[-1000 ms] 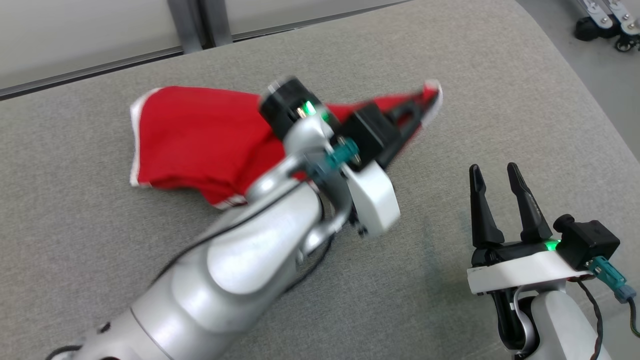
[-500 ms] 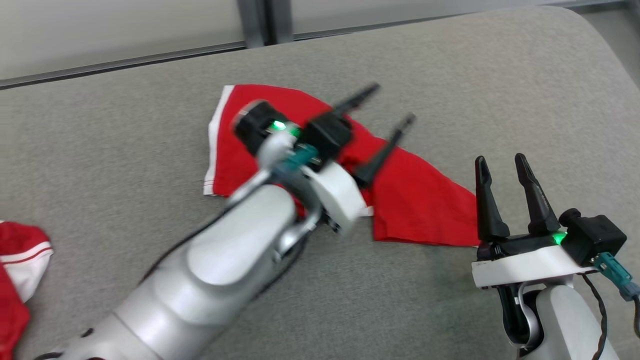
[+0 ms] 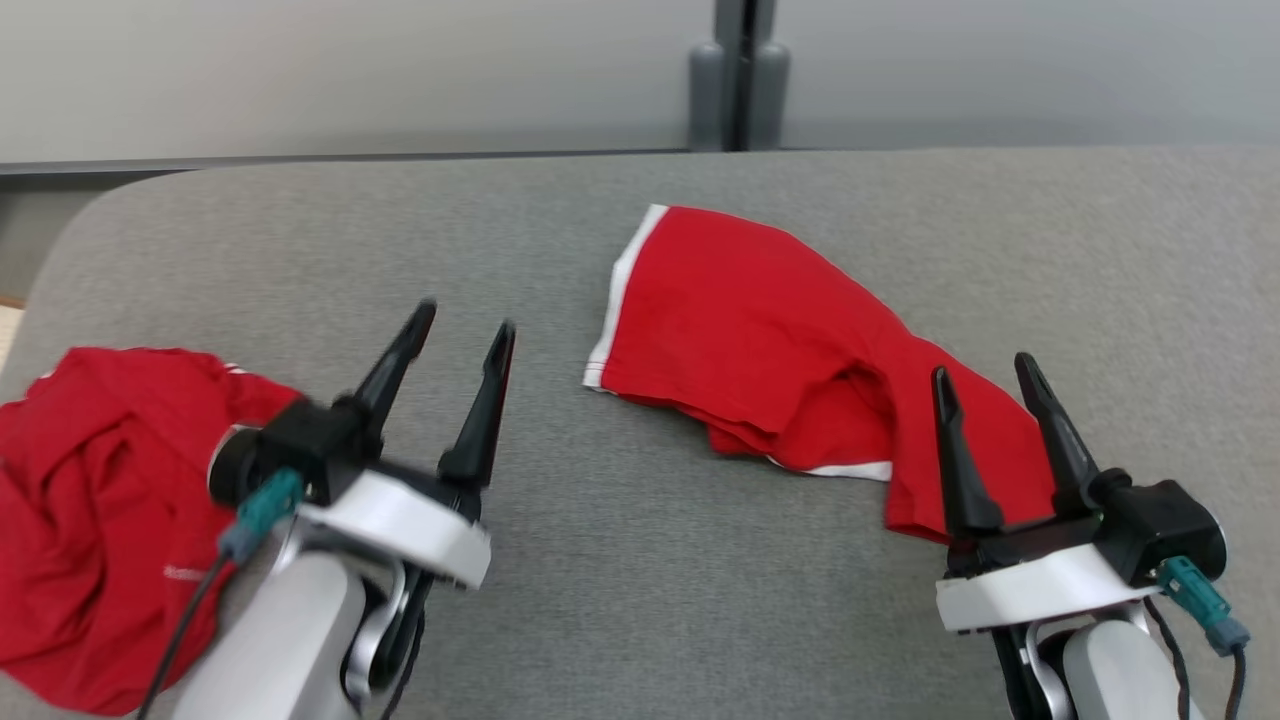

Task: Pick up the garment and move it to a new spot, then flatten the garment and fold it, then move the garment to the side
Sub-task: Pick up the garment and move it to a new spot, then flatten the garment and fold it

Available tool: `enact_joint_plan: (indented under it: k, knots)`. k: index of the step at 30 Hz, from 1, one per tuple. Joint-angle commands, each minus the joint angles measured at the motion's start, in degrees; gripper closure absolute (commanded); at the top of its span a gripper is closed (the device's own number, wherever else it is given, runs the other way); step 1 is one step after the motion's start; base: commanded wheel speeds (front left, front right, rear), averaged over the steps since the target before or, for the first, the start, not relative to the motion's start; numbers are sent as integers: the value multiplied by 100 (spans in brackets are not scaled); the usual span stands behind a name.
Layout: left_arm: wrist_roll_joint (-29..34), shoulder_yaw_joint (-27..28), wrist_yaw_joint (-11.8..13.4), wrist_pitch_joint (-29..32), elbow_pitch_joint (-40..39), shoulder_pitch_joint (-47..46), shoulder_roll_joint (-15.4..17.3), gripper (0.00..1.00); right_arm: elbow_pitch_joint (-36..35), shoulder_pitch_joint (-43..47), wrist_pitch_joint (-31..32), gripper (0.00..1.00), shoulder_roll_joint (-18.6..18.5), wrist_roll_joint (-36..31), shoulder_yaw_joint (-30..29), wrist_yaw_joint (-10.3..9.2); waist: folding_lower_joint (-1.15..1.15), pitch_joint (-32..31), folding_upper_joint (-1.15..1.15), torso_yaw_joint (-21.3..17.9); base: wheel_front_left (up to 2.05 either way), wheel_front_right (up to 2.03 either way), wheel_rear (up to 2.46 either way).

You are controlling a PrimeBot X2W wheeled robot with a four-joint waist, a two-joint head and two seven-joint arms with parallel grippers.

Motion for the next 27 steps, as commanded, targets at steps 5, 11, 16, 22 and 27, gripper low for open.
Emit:
enact_joint_plan:
  k: [5, 11, 16, 22, 27]
  knots:
    - [230, 555, -64, -3, -164, 1030, -314, 0, 157, 217, -6, 0, -15, -181, 36, 15, 0, -336, 0, 546, 0, 0, 0]
    - [561, 1008, -394, -4, -168, 1373, -882, 0, 494, -26, -6, 0, -15, -576, 242, 15, 0, -288, 0, 817, 0, 0, 0]
    - [891, 1069, -647, -4, -56, 1195, -1109, 0, 1046, -563, 59, 0, -125, -1327, 800, 8, 0, -125, 0, 1073, 0, 0, 0]
    - [913, 1053, -809, -5, 79, 1105, -1243, 0, 1860, -1442, 518, 0, -374, -1897, 1440, 8, 0, 132, 0, 1523, 0, 0, 0]
    - [574, 929, -850, -4, 62, 1073, -1273, 0, 2673, -2085, 1028, 0, -666, -2345, 1812, 8, 0, 313, 0, 1897, 0, 0, 0]
